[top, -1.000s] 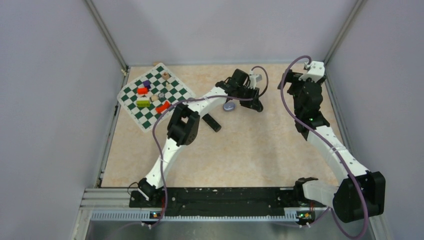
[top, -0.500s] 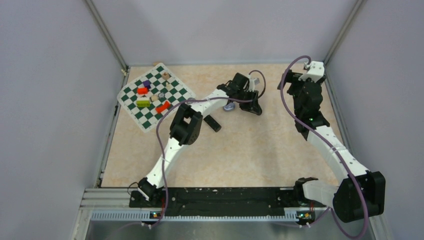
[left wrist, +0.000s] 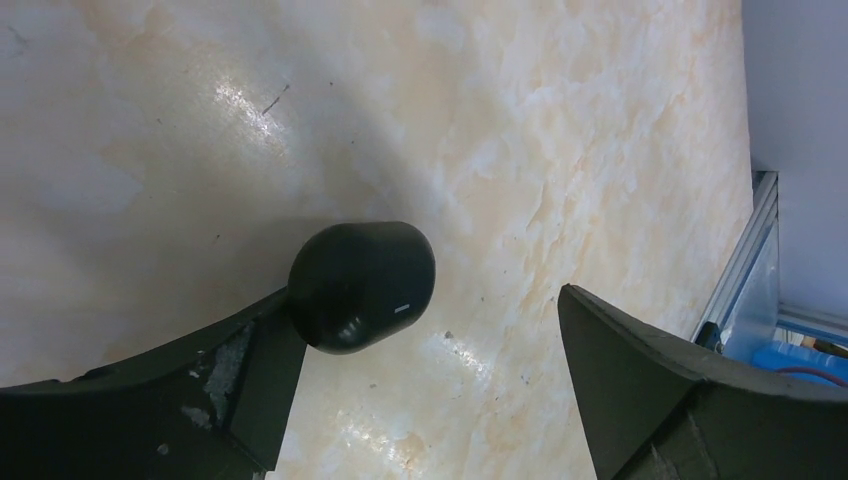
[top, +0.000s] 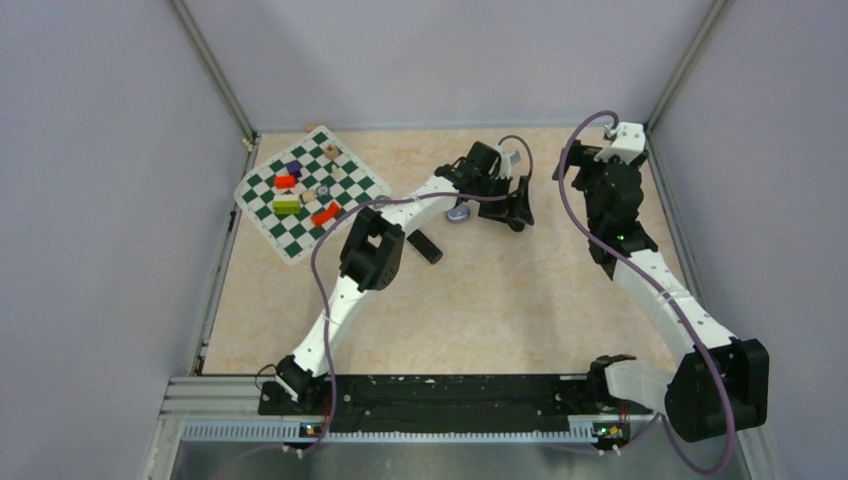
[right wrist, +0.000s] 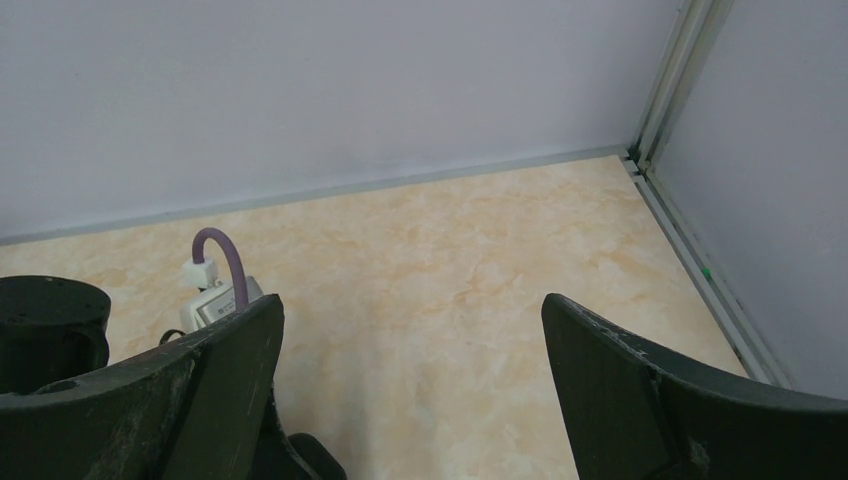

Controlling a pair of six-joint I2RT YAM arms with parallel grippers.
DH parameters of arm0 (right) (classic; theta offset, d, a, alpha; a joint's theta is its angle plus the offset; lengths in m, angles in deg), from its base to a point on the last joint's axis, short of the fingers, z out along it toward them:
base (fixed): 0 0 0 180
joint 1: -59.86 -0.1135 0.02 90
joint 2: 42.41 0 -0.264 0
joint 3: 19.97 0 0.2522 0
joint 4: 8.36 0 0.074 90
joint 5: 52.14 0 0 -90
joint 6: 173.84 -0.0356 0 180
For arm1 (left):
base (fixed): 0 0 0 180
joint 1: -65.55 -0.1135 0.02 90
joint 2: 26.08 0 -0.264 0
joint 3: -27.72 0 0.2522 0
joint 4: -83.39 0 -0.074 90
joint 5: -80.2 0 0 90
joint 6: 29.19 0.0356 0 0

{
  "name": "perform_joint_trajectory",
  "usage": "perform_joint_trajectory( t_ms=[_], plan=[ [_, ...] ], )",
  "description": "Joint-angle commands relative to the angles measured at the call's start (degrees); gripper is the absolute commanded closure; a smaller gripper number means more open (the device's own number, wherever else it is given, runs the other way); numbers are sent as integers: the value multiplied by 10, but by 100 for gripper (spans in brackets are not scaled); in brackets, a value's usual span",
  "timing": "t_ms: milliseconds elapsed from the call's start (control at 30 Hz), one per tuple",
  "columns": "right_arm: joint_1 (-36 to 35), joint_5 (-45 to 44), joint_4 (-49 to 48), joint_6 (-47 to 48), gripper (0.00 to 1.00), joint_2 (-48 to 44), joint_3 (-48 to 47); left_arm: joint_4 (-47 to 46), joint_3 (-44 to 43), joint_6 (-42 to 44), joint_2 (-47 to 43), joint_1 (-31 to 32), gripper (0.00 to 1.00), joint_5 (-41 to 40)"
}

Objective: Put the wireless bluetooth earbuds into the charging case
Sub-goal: Place the charging case at the center of the board.

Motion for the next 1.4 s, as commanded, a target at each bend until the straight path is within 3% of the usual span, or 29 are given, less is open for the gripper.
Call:
perform_joint_trajectory(
  t_ms=[0, 1033, 1233, 1367],
  plan=[
    [4, 9, -15, -4, 1, 4, -27, 41, -12, 3, -1, -2, 1, -30],
    [4, 6, -6, -8, 1, -3, -32, 92, 36, 73, -183, -16, 1, -167],
    [4, 6, -2, -8, 1, -6, -36, 95, 32, 137, -236, -55, 1, -182],
    [5, 13, 17, -24, 1, -7, -50, 73, 79, 172, -303, -116, 1, -169]
  ],
)
